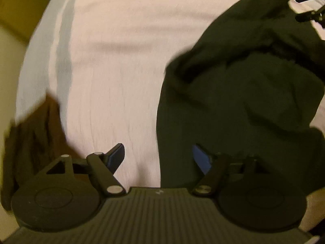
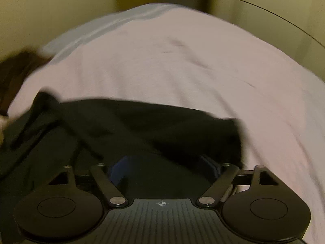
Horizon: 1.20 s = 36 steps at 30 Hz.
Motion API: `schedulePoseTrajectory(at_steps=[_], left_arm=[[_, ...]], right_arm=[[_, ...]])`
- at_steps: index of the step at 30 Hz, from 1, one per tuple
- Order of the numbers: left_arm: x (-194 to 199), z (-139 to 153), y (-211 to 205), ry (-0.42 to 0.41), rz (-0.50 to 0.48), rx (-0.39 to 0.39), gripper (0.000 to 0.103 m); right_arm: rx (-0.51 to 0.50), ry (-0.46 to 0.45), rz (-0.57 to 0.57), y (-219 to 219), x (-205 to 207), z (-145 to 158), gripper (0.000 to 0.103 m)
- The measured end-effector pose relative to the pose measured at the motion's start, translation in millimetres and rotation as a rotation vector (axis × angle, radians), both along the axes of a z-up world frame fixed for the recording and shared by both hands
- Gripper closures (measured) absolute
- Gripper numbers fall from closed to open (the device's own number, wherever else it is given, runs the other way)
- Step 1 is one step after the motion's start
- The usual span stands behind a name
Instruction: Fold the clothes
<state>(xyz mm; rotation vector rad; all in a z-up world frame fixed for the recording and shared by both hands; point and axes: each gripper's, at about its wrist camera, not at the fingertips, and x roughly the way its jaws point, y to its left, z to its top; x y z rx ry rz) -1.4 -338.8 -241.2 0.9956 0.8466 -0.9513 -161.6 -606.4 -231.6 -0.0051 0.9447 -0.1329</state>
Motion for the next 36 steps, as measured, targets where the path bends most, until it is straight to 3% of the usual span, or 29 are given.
schedulePoseTrajectory(at_steps=[4, 8, 14, 19, 20, 21, 22, 23, 27, 32, 36], left_arm=[[-19.0, -10.2, -33.4, -0.023, -0.184, -0.059, 0.032], [-37.9, -20.4, -66.9, -0.045, -0.368, -0.118, 0.032], [-67.2, -36.6, -116.6, -0.082, -0.649, -0.202, 0.032], [-110.7, -70.0, -148.0, -0.195, -0.991, -0.147, 0.034], [-119.4, -76.7, -154.2, -0.218, -1.059, -0.135, 0.047], [-128.2, -83.3, -160.5, -0.241, -1.127, -0.123, 0.076], [-133.1, -86.8, -166.7, -0.252, -1.17, -0.119, 0.086], [-124.2, -78.1, -172.4, -0.219, -1.117, -0.148, 0.094], [-73.4, -25.4, -185.3, -0.13, -0.845, -0.272, 0.097], [22.3, 53.0, -184.9, -0.234, -0.438, -0.366, 0.1], [129.6, 91.1, -174.0, -0.386, -0.003, -0.318, 0.103]], right_arm=[[-0.005, 0.07, 0.07, 21.7, 37.5, -20.5, 0.022], [0.022, 0.085, -0.05, 18.4, 38.7, -16.8, 0.022], [0.128, 0.113, -0.336, 0.6, -52.5, -7.4, 0.022], [0.394, 0.09, -0.582, -21.5, -127.1, -11.4, 0.023], [0.419, 0.068, -0.609, -23.7, -136.9, -8.8, 0.023], [0.42, 0.051, -0.631, -25.7, -143.6, -6.0, 0.023], [0.409, 0.036, -0.649, -28.3, -147.6, -2.9, 0.023], [0.399, 0.019, -0.665, -31.6, -151.5, 0.5, 0.023], [0.356, -0.054, -0.724, -49.5, -165.1, 14.8, 0.023], [0.297, -0.11, -0.846, -62.3, -180.5, 26.9, 0.022], [0.34, -0.087, -0.861, -62.8, -166.7, 14.7, 0.022]])
